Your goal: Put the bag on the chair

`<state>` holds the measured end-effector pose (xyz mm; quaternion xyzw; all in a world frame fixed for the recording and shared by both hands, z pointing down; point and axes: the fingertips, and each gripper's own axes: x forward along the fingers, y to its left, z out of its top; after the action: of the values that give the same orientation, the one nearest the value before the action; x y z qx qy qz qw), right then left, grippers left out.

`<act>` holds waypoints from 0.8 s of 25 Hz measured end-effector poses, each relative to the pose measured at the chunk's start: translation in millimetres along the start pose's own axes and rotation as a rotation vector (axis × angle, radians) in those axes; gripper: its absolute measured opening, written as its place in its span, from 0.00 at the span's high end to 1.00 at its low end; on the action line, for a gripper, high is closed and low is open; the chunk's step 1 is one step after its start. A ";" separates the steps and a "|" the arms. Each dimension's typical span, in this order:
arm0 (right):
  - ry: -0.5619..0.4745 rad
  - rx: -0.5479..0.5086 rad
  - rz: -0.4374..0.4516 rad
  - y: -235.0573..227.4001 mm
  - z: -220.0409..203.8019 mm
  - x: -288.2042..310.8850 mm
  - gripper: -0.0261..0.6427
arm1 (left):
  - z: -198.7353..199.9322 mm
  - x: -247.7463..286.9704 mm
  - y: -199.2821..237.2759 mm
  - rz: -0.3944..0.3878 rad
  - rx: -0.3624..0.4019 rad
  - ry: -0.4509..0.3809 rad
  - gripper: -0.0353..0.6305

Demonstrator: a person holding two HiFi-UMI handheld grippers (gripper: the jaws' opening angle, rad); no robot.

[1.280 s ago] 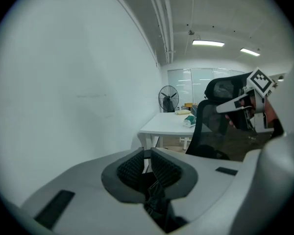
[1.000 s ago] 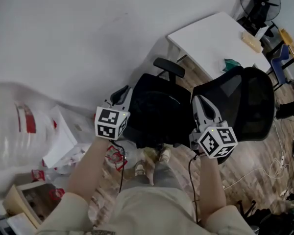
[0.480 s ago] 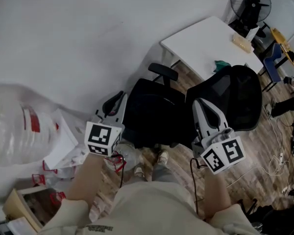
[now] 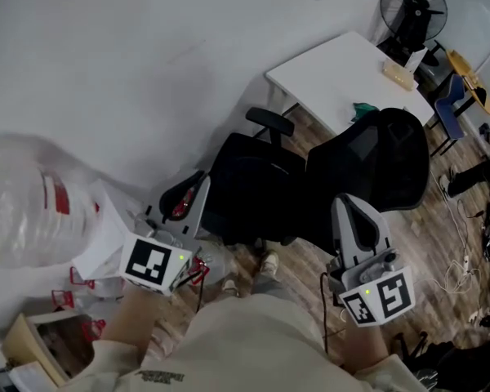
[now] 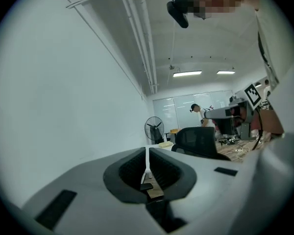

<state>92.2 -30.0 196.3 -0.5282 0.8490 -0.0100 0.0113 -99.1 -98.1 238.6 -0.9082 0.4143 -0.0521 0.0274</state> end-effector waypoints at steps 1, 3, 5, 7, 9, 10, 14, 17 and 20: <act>0.005 0.001 0.001 3.4 -1.1 -3.8 0.93 | 2.3 -5.4 -4.0 -0.005 0.002 -0.003 0.89; 0.018 -0.002 0.007 10.1 -3.7 -11.8 0.93 | 4.5 -14.7 -10.9 -0.008 0.000 -0.008 0.89; 0.033 0.007 0.022 17.6 -7.7 -18.1 0.93 | 3.3 -20.8 -13.7 0.004 0.004 -0.005 0.89; 0.049 0.030 0.040 25.6 -13.8 -22.2 0.93 | -0.9 -25.0 -16.1 0.017 0.022 0.008 0.89; 0.067 0.052 0.054 33.2 -21.6 -25.9 0.93 | -6.0 -29.8 -22.6 0.010 0.028 0.022 0.89; 0.077 0.060 0.059 36.5 -25.5 -27.9 0.93 | -8.8 -32.3 -26.1 0.001 0.021 0.028 0.89; 0.102 0.084 0.060 44.1 -35.5 -33.9 0.93 | -16.9 -39.9 -29.1 -0.008 -0.015 0.049 0.89; 0.100 0.088 0.058 47.5 -36.1 -33.9 0.93 | -16.1 -44.3 -25.5 -0.007 -0.025 0.044 0.89; 0.096 0.082 0.052 50.2 -35.4 -35.3 0.93 | -15.5 -49.0 -24.4 -0.006 -0.024 0.041 0.89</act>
<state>61.7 24.0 230.6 -0.5039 0.8609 -0.0697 -0.0077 -114.6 -45.2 252.7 -0.9085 0.4127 -0.0658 0.0079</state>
